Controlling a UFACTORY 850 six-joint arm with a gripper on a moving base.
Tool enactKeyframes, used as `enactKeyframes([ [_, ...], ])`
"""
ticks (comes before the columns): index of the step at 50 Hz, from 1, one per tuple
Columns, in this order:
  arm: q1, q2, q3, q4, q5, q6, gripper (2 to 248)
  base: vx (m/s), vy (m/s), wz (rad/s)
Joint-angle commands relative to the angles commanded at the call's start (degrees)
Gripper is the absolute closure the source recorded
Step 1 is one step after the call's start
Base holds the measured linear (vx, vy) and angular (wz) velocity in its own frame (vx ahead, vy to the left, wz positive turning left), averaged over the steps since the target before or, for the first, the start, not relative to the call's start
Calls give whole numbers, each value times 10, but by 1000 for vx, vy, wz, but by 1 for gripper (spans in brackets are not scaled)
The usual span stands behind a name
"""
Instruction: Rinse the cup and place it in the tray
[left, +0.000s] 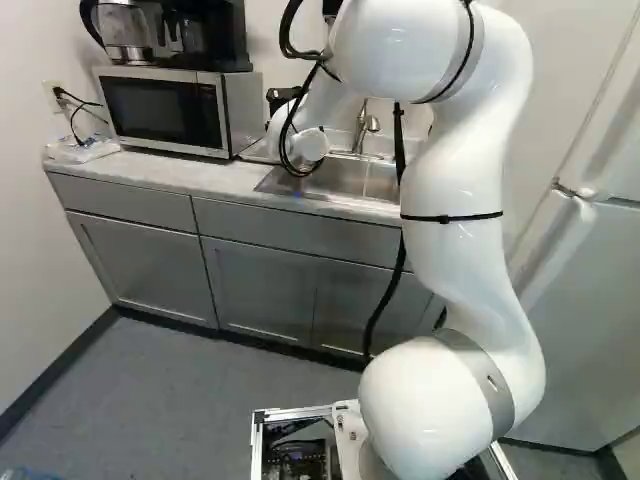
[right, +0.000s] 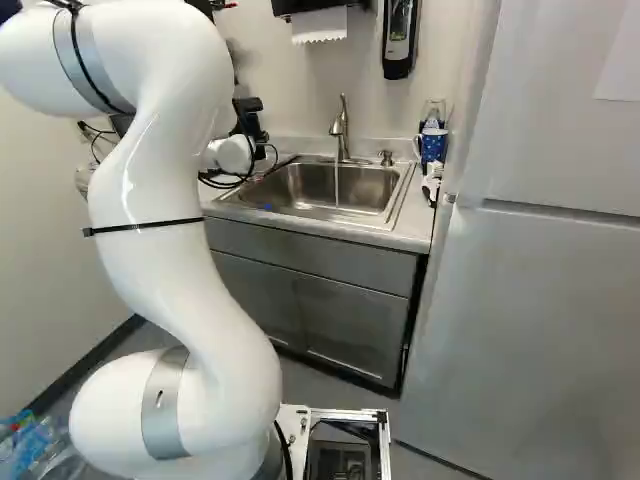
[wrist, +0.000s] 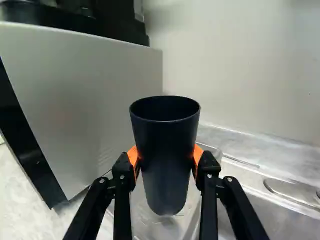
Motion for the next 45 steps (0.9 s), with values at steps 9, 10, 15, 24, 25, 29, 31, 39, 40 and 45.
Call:
enactKeyframes([
  [9,0,-6,3,0,0,0,128,0,0,0],
  [10,0,-7,4,0,0,0,128,0,0,0],
  [15,0,-11,5,0,0,0,128,0,0,0],
  [24,-1,-26,-3,0,0,0,128,0,0,0],
  [25,-1,-29,-5,0,0,0,128,0,0,0],
  [29,-2,-41,-15,0,0,0,128,0,0,0],
  [31,-3,-48,-21,0,0,0,128,0,0,0],
  [39,-4,-58,-30,0,0,0,128,0,0,0],
  [40,-4,-58,-30,0,0,0,128,0,0,0],
  [45,-4,-58,-30,0,0,0,128,0,0,0],
])
